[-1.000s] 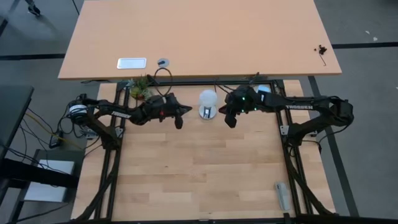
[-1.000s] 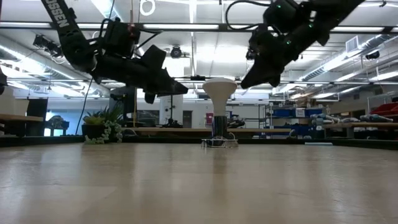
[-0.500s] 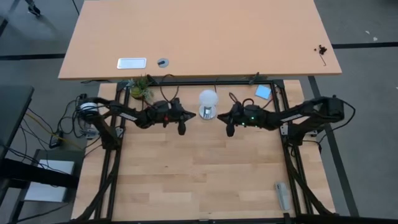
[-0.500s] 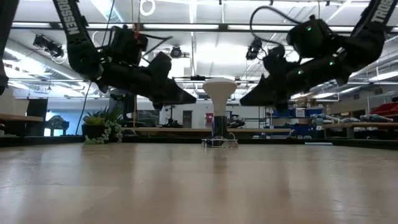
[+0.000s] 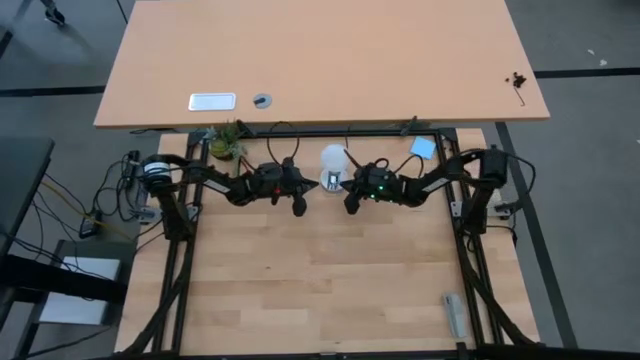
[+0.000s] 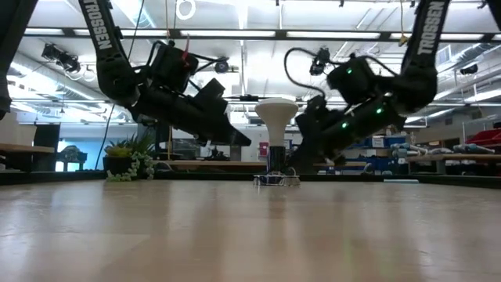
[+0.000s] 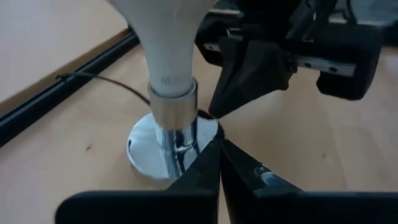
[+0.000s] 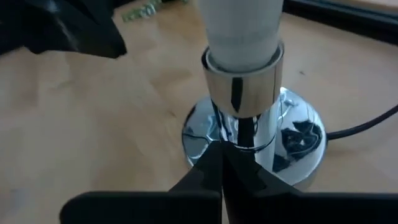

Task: Screw lightbulb
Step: Remove the white lightbulb from the desk lamp

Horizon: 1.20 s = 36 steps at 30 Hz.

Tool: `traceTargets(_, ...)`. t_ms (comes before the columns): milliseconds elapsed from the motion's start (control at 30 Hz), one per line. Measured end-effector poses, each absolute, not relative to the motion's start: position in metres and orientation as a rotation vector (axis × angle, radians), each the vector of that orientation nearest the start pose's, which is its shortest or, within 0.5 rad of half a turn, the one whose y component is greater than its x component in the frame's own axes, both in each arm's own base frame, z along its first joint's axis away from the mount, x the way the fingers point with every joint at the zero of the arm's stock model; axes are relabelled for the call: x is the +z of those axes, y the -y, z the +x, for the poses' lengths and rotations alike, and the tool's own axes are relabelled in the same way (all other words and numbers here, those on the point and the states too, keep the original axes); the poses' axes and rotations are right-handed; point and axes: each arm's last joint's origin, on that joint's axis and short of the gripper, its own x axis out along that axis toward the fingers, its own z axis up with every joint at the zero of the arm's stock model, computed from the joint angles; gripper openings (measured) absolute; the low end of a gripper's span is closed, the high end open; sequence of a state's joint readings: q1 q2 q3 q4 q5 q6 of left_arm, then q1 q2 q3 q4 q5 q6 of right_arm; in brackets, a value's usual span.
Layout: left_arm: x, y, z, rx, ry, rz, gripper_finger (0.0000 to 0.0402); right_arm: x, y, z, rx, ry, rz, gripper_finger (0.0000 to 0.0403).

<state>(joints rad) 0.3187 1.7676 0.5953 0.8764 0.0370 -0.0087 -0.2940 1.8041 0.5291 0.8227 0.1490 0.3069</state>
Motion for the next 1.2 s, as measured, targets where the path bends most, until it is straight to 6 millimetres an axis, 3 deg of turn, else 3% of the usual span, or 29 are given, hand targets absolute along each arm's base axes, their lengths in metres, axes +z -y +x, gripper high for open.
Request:
traceTargets(267, 0.126, -0.097, 0.297, 0.295, -0.355, -0.069, 0.0019, 0.084, 0.096, 0.3, -0.518, -0.41, 0.373, 0.0005)
traceTargets(733, 0.124, -0.081, 0.301, 0.257, -0.376, -0.086, 0.0019, 0.086, 0.056, 0.31, -0.273, -0.441, 0.45, 0.0019)
traceTargets(967, 0.106, -0.07, 0.305, 0.272, -0.429, -0.094, 0.0019, 0.108, 0.033, 0.311, -0.213, -0.42, 0.445, 0.0069)
traceTargets(1200, 0.085, -0.064, 0.311, 0.296, -0.396, -0.102, 0.0019, 0.136, 0.004, 0.305, -0.362, -0.349, 0.378, 0.0135)
